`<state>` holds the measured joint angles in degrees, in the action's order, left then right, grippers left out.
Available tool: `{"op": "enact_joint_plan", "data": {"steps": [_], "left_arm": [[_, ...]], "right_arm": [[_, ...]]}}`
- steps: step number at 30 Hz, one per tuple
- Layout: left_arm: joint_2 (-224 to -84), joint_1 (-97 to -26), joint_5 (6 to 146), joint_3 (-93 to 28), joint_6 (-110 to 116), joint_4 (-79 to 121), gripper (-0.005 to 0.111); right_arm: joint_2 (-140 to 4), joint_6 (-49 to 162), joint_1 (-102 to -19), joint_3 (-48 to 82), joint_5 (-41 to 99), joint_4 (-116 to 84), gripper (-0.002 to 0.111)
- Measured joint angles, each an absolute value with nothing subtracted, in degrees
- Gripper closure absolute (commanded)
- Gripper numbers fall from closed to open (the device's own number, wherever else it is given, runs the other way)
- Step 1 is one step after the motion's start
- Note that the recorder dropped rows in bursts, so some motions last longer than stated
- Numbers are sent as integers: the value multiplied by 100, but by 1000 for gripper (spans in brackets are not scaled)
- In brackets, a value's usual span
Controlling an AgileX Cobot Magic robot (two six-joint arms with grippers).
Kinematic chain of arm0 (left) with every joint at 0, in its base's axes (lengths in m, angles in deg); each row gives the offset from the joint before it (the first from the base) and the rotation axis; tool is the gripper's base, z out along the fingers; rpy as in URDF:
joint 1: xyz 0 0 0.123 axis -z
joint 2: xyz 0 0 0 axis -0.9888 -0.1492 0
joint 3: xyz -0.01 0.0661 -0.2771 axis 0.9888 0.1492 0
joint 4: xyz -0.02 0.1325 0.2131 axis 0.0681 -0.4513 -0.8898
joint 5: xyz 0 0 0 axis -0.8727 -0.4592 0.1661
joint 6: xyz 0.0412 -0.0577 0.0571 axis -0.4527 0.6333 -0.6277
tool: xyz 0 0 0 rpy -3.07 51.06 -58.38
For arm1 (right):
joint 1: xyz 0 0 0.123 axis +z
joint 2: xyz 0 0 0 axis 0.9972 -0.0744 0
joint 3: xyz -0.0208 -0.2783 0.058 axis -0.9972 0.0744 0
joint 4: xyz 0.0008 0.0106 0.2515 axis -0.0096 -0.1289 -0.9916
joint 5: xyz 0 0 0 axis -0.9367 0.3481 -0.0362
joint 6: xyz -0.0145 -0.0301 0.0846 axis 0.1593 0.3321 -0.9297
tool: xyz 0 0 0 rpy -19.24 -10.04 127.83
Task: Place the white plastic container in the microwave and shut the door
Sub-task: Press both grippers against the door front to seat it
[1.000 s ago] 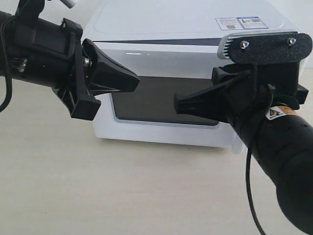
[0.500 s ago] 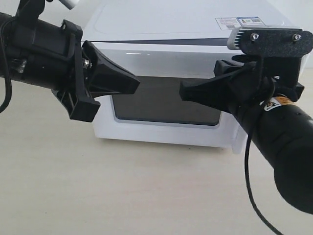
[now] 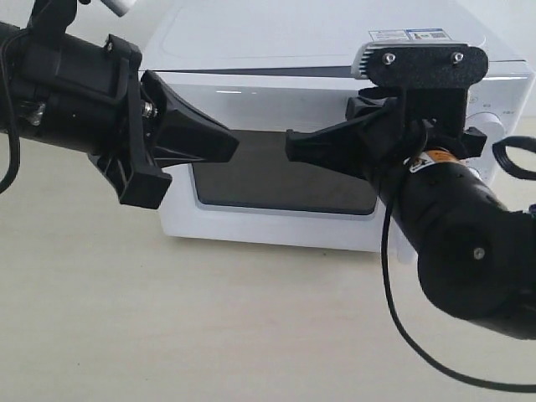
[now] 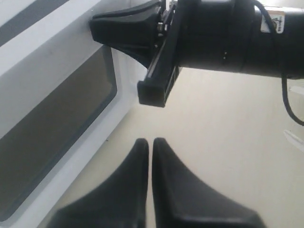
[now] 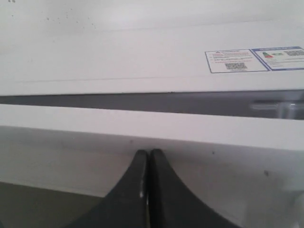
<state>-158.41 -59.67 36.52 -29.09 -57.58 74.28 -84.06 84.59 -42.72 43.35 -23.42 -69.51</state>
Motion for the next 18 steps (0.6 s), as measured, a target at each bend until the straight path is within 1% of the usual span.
{"op": "enact_joint_plan", "data": {"steps": [7, 18], "left_arm": [[-15841, -5967, 3652, -2909, -5758, 7428, 103], [-15841, -5967, 3652, -2909, -5758, 7405, 103]], "right_arm": [[-8468, 8463, -4646, 4231, -2029, -6950, 108], [-8946, 8700, -4685, 3838, -2058, -6927, 108]]}}
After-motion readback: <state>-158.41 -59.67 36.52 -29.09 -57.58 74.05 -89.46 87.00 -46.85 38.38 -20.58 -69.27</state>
